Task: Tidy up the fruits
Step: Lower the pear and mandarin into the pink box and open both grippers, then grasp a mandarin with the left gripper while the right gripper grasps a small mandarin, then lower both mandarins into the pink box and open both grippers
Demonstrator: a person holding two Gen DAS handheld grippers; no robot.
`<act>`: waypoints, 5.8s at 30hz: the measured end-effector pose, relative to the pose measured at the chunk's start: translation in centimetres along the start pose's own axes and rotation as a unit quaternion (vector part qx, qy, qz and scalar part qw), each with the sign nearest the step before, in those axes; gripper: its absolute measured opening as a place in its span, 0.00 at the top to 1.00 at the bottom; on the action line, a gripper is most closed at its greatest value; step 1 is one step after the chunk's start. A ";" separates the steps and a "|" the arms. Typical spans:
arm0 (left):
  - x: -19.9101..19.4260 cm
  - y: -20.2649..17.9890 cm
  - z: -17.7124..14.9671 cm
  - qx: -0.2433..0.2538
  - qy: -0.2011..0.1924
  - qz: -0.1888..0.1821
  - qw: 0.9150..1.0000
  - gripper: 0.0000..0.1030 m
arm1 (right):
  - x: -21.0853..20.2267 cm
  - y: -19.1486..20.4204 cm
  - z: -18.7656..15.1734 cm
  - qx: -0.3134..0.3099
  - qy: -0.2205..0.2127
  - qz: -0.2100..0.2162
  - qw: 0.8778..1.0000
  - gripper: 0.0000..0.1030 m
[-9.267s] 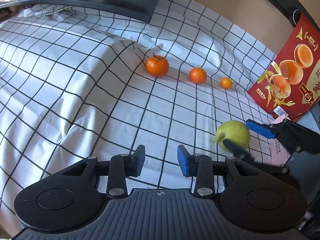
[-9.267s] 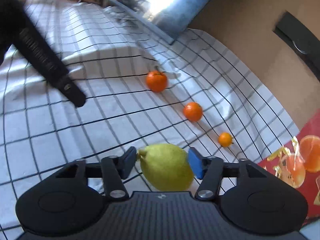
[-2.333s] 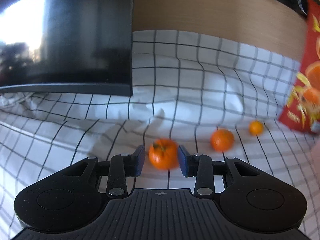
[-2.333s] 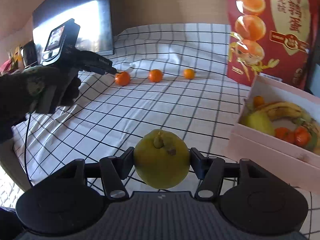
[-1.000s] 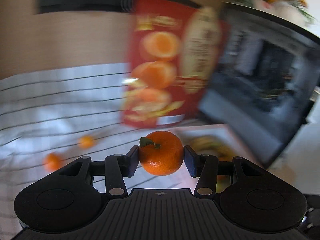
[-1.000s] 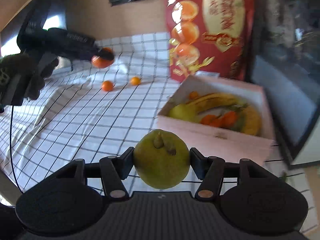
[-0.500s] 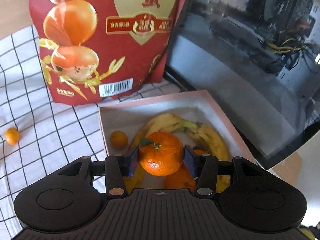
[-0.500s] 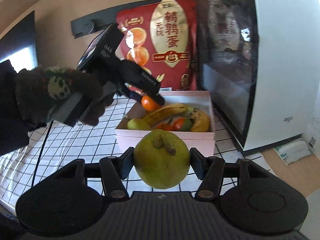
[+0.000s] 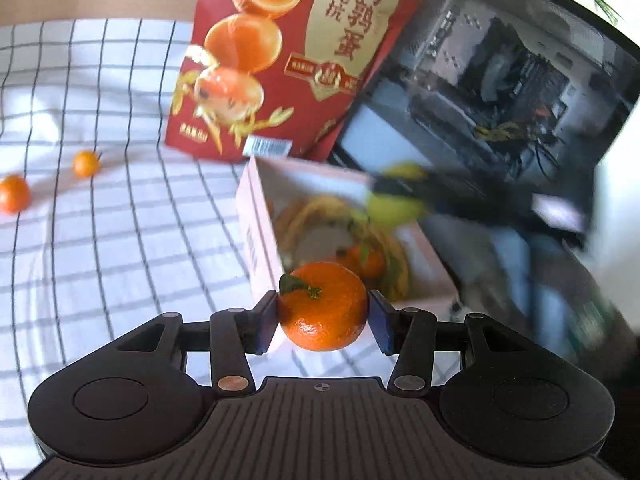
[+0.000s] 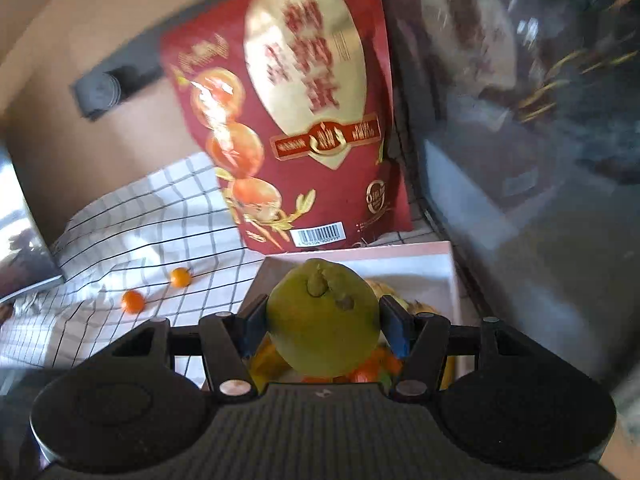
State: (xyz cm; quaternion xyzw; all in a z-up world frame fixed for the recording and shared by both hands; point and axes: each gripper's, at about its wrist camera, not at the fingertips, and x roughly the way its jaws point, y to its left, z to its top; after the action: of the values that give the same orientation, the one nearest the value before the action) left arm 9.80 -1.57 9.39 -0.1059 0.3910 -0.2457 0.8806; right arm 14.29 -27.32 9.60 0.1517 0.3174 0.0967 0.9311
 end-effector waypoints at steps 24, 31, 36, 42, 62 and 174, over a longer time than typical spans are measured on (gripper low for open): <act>1.9 -0.8 2.6 0.033 -0.008 0.019 0.999 0.48 | -1.6 0.9 -2.3 -0.075 0.018 -0.038 0.996 0.40; 9.2 -2.3 6.8 0.092 0.030 0.036 0.995 0.48 | -7.0 1.1 -6.1 -0.090 0.002 -0.064 0.994 0.39; 11.8 -1.7 7.1 0.075 0.067 0.047 0.994 0.50 | -8.8 1.0 -7.6 -0.099 0.004 -0.081 0.992 0.39; 8.3 0.6 8.0 -0.012 0.005 -0.012 1.000 0.50 | -9.1 0.5 -8.4 -0.093 0.019 -0.089 0.992 0.39; -0.8 18.7 3.7 -0.104 -0.086 0.299 0.945 0.50 | -1.1 14.7 -7.4 -0.240 0.003 0.033 0.970 0.30; 1.3 -0.4 -5.3 0.006 0.007 0.081 0.997 0.53 | -7.1 0.9 -4.3 -0.114 -0.023 -0.096 0.988 0.67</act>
State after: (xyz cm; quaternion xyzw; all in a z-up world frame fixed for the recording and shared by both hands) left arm 6.48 -2.53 5.13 -0.0668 0.4033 -0.1763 0.8955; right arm 5.99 -27.52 10.65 0.0151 0.2956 0.0388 0.9544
